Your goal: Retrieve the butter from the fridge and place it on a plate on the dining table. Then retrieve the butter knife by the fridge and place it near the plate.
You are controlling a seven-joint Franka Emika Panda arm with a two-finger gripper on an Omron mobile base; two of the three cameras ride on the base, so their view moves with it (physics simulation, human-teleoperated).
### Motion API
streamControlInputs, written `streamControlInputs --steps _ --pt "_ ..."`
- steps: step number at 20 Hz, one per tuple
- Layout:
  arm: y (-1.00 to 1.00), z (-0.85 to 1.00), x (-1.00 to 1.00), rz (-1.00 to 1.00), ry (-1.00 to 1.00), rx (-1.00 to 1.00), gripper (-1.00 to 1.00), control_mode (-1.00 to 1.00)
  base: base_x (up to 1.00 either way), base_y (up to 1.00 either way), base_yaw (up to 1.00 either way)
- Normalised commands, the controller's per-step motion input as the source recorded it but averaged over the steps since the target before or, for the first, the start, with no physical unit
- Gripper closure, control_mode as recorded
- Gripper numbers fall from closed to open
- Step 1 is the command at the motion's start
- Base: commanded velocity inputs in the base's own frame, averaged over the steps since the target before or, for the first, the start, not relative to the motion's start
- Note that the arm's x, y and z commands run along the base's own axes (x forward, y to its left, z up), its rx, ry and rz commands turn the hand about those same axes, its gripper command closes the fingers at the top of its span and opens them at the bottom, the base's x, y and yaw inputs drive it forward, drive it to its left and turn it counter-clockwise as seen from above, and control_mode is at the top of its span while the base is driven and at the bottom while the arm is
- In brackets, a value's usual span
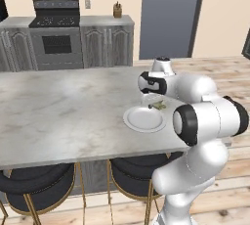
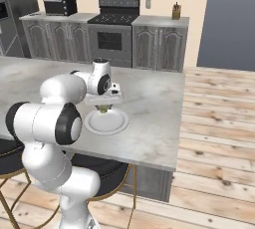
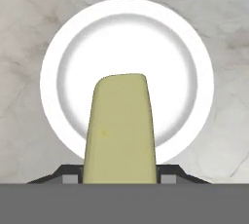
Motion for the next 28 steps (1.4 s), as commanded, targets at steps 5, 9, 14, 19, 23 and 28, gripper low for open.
streamControlInputs --steps 5,9,14,19,23,28 --pt "0.0 -0.68 0.31 0.0 0.04 0.0 1.0 -1.0 0.0 0.0 0.0" --pt "0.0 -0.51 0.34 0.0 0.0 0.0 1.0 -1.0 0.0 0.0 0.0" --pt "0.0 -0.26 0.3 0.0 0.01 0.0 1.0 -1.0 0.0 0.0 0.0" --pt "0.0 -0.27 0.03 0.0 0.0 0.0 1.0 -1.0 0.0 0.0 0.0" --pt "0.0 -0.31 0.0 0.0 0.0 0.0 1.0 -1.0 0.0 0.0 0.0" --pt "0.0 -0.3 0.01 0.0 0.0 0.0 1.0 -1.0 0.0 0.0 0.0"
